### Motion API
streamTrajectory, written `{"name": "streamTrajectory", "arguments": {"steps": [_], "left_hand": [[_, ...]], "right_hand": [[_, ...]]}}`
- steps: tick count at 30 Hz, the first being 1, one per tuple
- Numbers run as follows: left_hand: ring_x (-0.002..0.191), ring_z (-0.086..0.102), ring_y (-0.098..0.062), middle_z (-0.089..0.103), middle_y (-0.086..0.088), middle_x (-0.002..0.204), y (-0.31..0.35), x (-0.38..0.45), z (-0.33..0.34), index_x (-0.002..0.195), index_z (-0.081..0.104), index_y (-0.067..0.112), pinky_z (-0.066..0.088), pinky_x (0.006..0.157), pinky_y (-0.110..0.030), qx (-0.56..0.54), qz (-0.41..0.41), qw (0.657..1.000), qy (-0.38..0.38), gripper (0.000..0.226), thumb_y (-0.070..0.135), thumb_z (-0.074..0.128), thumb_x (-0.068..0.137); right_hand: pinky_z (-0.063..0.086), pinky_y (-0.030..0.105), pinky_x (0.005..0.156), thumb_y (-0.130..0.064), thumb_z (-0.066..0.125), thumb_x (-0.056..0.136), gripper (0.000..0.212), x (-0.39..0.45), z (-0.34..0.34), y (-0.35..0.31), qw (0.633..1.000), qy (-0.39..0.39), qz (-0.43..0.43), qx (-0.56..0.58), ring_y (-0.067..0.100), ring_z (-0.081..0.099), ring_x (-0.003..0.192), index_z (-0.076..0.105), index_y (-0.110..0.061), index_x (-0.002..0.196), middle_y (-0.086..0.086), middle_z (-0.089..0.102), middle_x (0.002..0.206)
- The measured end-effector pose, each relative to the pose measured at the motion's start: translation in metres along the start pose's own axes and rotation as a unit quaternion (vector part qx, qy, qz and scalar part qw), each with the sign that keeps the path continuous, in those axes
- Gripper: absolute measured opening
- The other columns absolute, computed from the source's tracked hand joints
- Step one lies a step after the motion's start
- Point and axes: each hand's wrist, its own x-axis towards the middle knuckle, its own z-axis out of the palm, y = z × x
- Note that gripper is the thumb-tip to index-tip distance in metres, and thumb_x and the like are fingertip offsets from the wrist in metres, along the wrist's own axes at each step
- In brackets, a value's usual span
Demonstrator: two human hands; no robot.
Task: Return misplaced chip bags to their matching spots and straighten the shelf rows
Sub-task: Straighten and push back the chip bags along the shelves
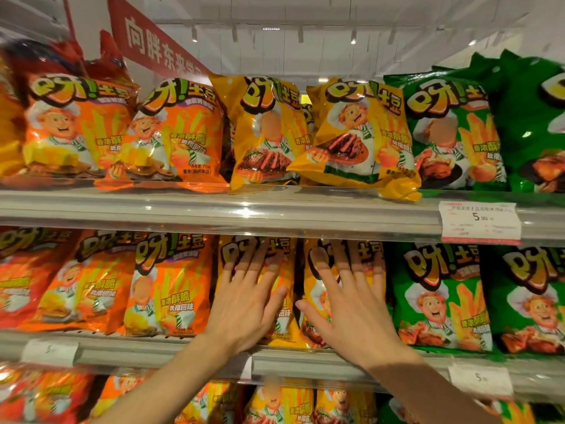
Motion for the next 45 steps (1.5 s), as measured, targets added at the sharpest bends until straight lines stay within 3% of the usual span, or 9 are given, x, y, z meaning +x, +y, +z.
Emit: {"name": "streamTrajectory", "arguments": {"steps": [12,18,22,25,28,34,38,42,45], "left_hand": [[0.153,0.008,-0.020,0.012,0.000,0.166,0.000,-0.001,0.002,0.155,0.023,0.033,0.012,0.121,-0.050,-0.012,-0.014,1.000,0.000,0.058,0.056,0.018,0.102],[0.147,0.023,-0.019,0.033,0.000,0.157,-0.001,-0.002,-0.006,0.148,0.038,0.031,0.013,0.121,-0.046,-0.099,-0.019,0.995,0.022,0.053,0.053,0.028,0.101],[0.123,0.049,-0.027,0.060,-0.005,0.126,0.011,0.005,-0.022,0.131,0.055,0.022,0.037,0.105,-0.040,-0.176,-0.042,0.982,0.047,0.050,0.051,0.036,0.095],[0.115,0.048,-0.013,0.057,0.004,0.117,0.029,0.009,-0.033,0.128,0.056,0.026,0.034,0.093,-0.021,-0.271,-0.018,0.961,0.055,0.040,0.046,0.044,0.095],[0.105,0.052,-0.004,0.050,0.013,0.116,0.053,0.011,-0.039,0.125,0.055,0.028,0.041,0.088,-0.020,-0.355,0.022,0.934,0.039,0.032,0.038,0.050,0.095],[0.093,0.053,0.006,0.046,0.018,0.122,0.112,0.020,-0.039,0.132,0.049,0.037,0.045,0.084,-0.017,-0.435,0.056,0.897,-0.048,0.036,0.039,0.052,0.096],[0.117,0.053,-0.003,0.041,0.010,0.137,0.152,0.036,-0.026,0.142,0.034,0.041,0.043,0.098,-0.015,-0.440,0.037,0.892,-0.095,0.055,0.035,0.060,0.093],[0.134,0.043,-0.017,0.036,0.001,0.148,0.186,0.054,-0.014,0.148,0.015,0.047,0.042,0.108,-0.037,-0.426,0.018,0.896,-0.123,0.072,0.041,0.060,0.092],[0.122,0.051,-0.022,0.043,-0.003,0.141,0.204,0.068,-0.012,0.150,0.000,0.048,0.046,0.098,-0.035,-0.375,-0.019,0.913,-0.158,0.085,0.047,0.060,0.090]], "right_hand": [[0.020,0.067,0.114,-0.067,0.030,0.094,0.077,0.008,0.009,-0.001,1.000,0.001,0.004,-0.023,0.036,0.029,0.147,0.026,-0.024,0.157,0.013,0.039,0.156],[0.010,0.044,0.121,-0.075,0.020,0.091,0.080,0.003,0.000,0.001,0.995,0.008,0.026,0.099,0.020,0.027,0.145,0.029,-0.024,0.152,0.000,0.041,0.152],[0.027,0.030,0.111,-0.062,0.040,0.096,0.067,-0.007,-0.021,0.017,0.982,0.044,0.058,0.177,0.017,0.031,0.136,0.036,-0.020,0.148,0.000,0.041,0.143],[0.044,0.041,0.096,-0.053,0.048,0.097,0.053,-0.018,-0.030,0.042,0.977,0.125,0.112,0.135,0.025,0.044,0.121,0.048,-0.018,0.137,0.006,0.049,0.126],[0.045,0.045,0.090,-0.035,0.063,0.091,0.044,-0.030,-0.037,0.075,0.959,0.180,0.185,0.116,0.032,0.046,0.110,0.054,-0.009,0.126,0.012,0.049,0.112],[0.042,0.041,0.087,-0.031,0.070,0.088,0.045,-0.050,-0.049,0.137,0.960,0.100,0.242,0.096,0.037,0.052,0.110,0.055,-0.005,0.120,0.016,0.054,0.113],[0.046,0.038,0.091,-0.049,0.065,0.088,0.054,-0.057,-0.051,0.169,0.970,0.039,0.194,0.140,0.025,0.056,0.114,0.043,-0.030,0.133,0.003,0.055,0.127],[0.040,0.035,0.110,-0.068,0.064,0.079,0.098,-0.054,-0.047,0.209,0.961,-0.053,0.127,0.239,0.007,0.041,0.137,0.006,-0.043,0.154,-0.015,0.034,0.154],[0.036,0.037,0.115,-0.078,0.068,0.067,0.111,-0.044,-0.045,0.225,0.940,-0.094,0.091,0.314,0.005,0.035,0.142,-0.005,-0.060,0.148,-0.016,0.032,0.158]]}}
